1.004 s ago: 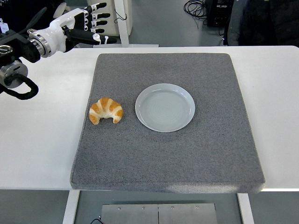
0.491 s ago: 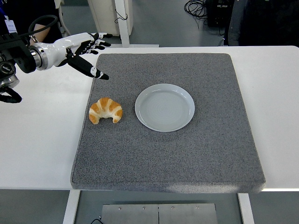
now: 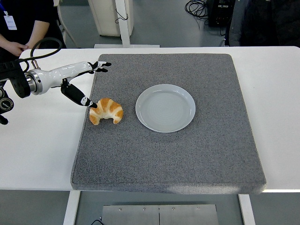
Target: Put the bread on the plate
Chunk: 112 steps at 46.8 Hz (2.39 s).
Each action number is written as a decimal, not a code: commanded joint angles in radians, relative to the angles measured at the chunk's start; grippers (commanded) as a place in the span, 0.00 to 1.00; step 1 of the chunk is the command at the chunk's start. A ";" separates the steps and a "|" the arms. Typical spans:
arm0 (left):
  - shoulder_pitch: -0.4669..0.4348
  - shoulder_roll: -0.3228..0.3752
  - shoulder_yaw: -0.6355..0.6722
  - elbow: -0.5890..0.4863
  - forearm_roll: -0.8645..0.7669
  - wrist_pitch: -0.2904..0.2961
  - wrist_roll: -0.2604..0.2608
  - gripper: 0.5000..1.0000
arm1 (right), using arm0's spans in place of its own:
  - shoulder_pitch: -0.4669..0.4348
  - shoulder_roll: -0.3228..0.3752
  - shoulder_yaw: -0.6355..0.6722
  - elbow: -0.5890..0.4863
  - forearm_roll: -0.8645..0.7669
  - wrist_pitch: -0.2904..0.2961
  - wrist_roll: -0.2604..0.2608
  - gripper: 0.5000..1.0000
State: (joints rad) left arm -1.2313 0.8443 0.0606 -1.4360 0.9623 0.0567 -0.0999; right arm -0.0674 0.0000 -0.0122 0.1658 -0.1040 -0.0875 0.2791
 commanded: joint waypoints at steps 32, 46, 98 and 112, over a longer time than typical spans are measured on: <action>0.191 -0.148 -0.007 0.131 0.009 0.201 -0.124 0.93 | 0.000 0.000 0.000 0.000 0.000 -0.001 0.000 1.00; 0.213 -0.171 -0.005 0.160 0.007 0.204 -0.127 0.93 | 0.000 0.000 0.000 -0.002 0.000 -0.001 0.000 1.00; 0.239 -0.266 0.005 0.305 0.004 0.236 -0.187 0.00 | 0.000 0.000 -0.003 -0.002 0.000 -0.003 0.000 1.00; 0.200 -0.257 0.002 0.305 0.000 0.235 -0.231 0.00 | 0.000 0.000 -0.003 -0.002 0.000 -0.003 0.000 1.00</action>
State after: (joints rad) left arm -1.0248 0.5873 0.0607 -1.1304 0.9642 0.2930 -0.3246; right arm -0.0675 0.0000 -0.0154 0.1641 -0.1043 -0.0906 0.2792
